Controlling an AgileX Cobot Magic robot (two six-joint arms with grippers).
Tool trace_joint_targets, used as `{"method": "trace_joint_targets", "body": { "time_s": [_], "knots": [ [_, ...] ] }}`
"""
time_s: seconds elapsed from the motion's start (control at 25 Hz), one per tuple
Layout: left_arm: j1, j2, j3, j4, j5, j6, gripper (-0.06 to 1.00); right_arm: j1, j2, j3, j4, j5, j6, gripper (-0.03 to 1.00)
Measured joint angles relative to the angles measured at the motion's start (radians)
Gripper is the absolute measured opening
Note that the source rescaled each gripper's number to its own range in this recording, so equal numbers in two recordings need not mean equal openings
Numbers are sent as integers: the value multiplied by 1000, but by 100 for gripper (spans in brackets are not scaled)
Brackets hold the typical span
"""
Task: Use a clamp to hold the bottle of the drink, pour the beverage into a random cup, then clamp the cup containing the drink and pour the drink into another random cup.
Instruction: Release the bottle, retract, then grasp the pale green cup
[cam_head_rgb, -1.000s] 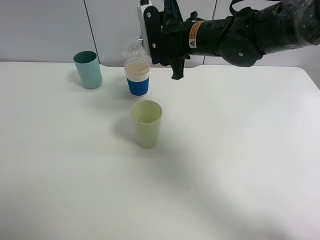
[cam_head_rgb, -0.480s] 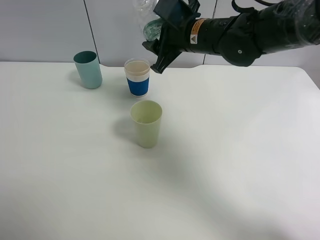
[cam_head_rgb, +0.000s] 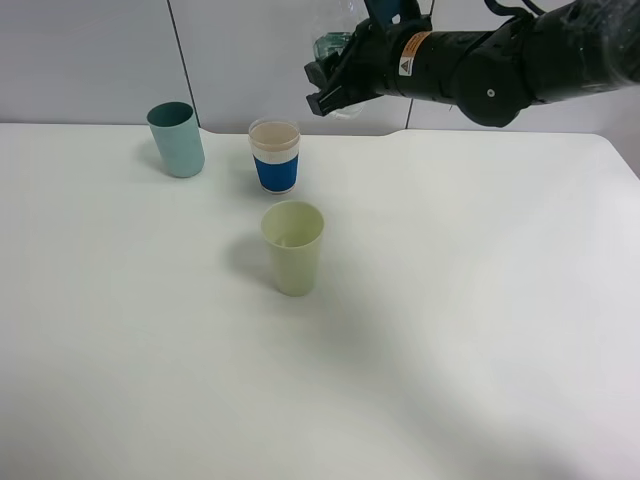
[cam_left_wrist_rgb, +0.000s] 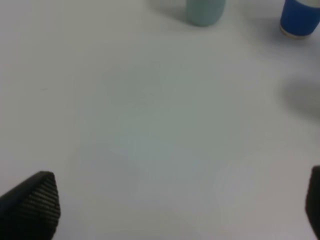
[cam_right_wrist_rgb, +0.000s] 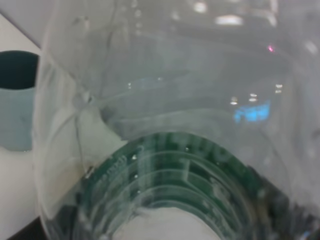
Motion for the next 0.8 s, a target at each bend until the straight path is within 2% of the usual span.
{"method": "trace_joint_targets", "body": {
  "time_s": [0.32,0.48,0.6,0.8],
  "knots": [
    [0,0,0,0,0,0,100,-33,0,0,123,10,75,0],
    [0,0,0,0,0,0,100,-44,0,0,124,26,117,0],
    [0,0,0,0,0,0,100,-52,0,1,85,30,139,0],
    [0,0,0,0,0,0,100,-63,0,75,66,-83,146,0]
  ]
}}
